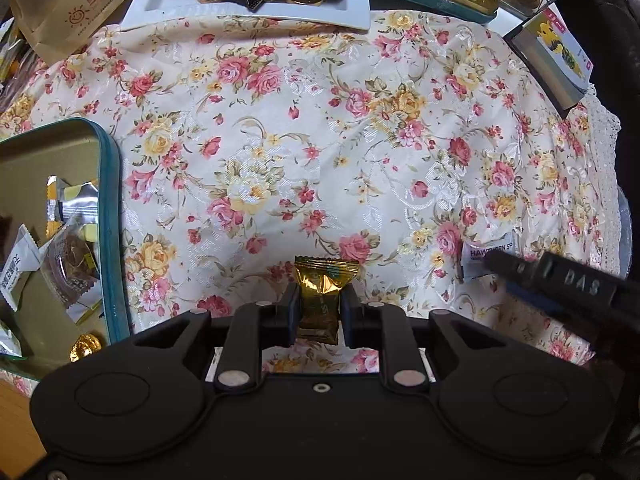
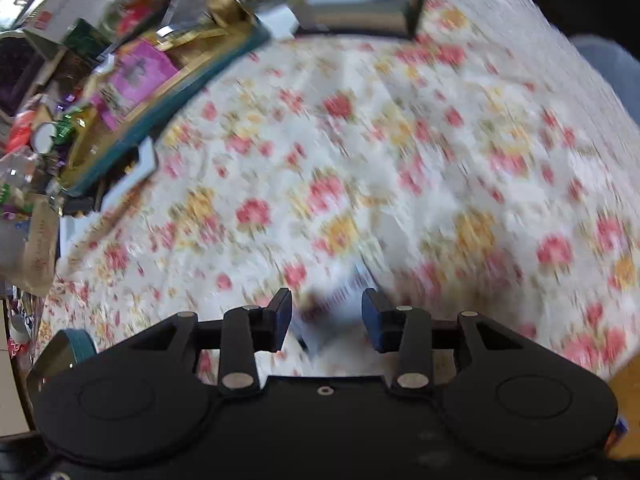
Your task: Organize snacks
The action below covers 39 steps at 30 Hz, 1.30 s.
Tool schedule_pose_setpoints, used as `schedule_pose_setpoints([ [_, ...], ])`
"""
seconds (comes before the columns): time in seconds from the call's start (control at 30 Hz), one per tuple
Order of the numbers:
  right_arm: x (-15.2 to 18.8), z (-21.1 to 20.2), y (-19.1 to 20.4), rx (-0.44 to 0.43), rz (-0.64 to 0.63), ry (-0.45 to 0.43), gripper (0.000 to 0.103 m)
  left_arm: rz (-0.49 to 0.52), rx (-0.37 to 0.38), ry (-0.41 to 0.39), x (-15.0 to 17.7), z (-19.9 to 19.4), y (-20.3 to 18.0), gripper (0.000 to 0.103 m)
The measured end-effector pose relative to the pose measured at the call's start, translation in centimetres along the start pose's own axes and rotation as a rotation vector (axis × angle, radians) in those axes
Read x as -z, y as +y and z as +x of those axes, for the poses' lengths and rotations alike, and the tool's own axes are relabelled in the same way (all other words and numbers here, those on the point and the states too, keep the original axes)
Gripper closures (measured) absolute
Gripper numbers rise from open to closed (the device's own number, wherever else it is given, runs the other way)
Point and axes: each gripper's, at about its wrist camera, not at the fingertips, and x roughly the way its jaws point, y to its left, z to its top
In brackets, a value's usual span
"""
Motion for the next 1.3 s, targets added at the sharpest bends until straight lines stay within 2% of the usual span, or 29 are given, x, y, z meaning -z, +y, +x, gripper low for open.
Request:
schedule_pose_setpoints([
  [0.07, 0.6, 0.4, -0.6, -0.058, 0.047, 0.06, 0.061, -0.001, -0.011, -0.001, 0.0, -0.3, 0.0, 0.075],
  [0.13, 0.6, 1.1, -0.4, -0.071, 0.054, 0.075, 0.061, -0.001, -0.015, -0.004, 0.1, -0.6, 0.1, 0.075],
  [0.23, -0.2, 1.9, 0.1, 0.024, 0.045, -0.008, 0.061, -0.002, -0.018, -0.004, 0.3, -0.9, 0.4, 0.075],
  [0.37, -1.2, 2.0, 1.3, 0.043, -0.012, -0.091, 0.061, -0.016, -0.011, -0.005, 0.2, -1.4, 1.0, 0.075],
  [0.5, -0.6, 2.7, 2.6, 0.083, -0.099, -0.114, 0.059, -0.029, -0.015, -0.016, 0.2, -2.2, 1.6, 0.075],
  [0.6, 0.4, 3.3, 4.0, 0.135, -0.215, -0.13, 0.057, -0.035, -0.025, -0.036, 0.2, -3.0, 2.2, 0.075],
  [0.7, 1.5, 3.5, 4.9, 0.191, -0.312, -0.149, 0.06, -0.044, -0.048, -0.072, 0.3, -4.0, 3.2, 0.075],
  [0.8, 2.0, 3.5, 4.9, 0.209, -0.339, -0.164, 0.06, -0.064, -0.077, -0.101, 0.3, -4.8, 4.6, 0.075],
  [0.9, 2.3, 3.4, 4.8, 0.241, -0.337, -0.181, 0.075, -0.095, -0.101, -0.118, 0.3, -5.3, 6.3, 0.075],
  [0.97, 2.1, 3.2, 4.7, 0.24, -0.324, -0.176, 0.079, -0.112, -0.12, -0.127, 0.4, -5.6, 7.4, 0.075],
  [1.13, 2.2, 2.1, 5.3, 0.213, -0.305, -0.178, 0.08, -0.148, -0.168, -0.166, 0.6, -6.8, 10.0, 0.075],
  [1.3, 3.1, -0.2, 8.1, 0.101, -0.334, -0.196, 0.08, -0.189, -0.223, -0.224, 0.3, -8.5, 12.7, 0.075],
])
